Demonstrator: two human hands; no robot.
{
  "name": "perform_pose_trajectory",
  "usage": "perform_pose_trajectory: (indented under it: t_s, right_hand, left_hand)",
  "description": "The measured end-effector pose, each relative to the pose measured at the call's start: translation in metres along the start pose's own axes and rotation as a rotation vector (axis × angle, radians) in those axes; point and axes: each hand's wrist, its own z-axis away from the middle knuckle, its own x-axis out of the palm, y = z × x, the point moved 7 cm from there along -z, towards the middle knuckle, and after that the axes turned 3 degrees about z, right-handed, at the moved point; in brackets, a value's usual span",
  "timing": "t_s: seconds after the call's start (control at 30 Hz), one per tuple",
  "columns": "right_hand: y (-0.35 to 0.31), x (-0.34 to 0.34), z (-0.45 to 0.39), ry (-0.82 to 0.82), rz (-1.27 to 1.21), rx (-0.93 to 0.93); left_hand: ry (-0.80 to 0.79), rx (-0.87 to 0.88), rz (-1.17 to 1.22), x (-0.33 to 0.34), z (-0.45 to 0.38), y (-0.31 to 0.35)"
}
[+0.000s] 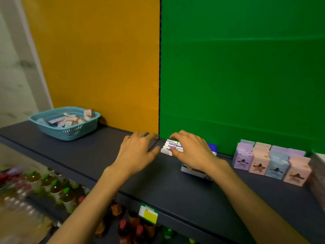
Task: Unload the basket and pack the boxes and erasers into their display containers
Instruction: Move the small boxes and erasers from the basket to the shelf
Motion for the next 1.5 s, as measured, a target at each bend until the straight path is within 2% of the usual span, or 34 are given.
perform_pose_trajectory:
  t_s: [0.37,0.7,1.27,1.5]
  right_hand:
    - [-0.172,0.065,-0.081,-0.021,0.005,-0.024]
    - [-0.283,0.105,-0.167,-0.018,0.011,-0.045]
    - [-0.343,0.161,-0.353,0.056,-0.022,0.055]
    - [-0.336,0.185,-0.384,0.033,-0.011,0.154]
  left_hand:
    - [-0.029,-0.061,-0.003,-0.058,0.062,-0.204]
    - [-0.009,-0.130,-0.001,-0.084,0.070,-0.349]
    - [-0.024,-0.033,0.031,-0.092,-0.031,-0.540]
    - [-0.116,0.162,0.091,-0.055,-0.078,-0.568]
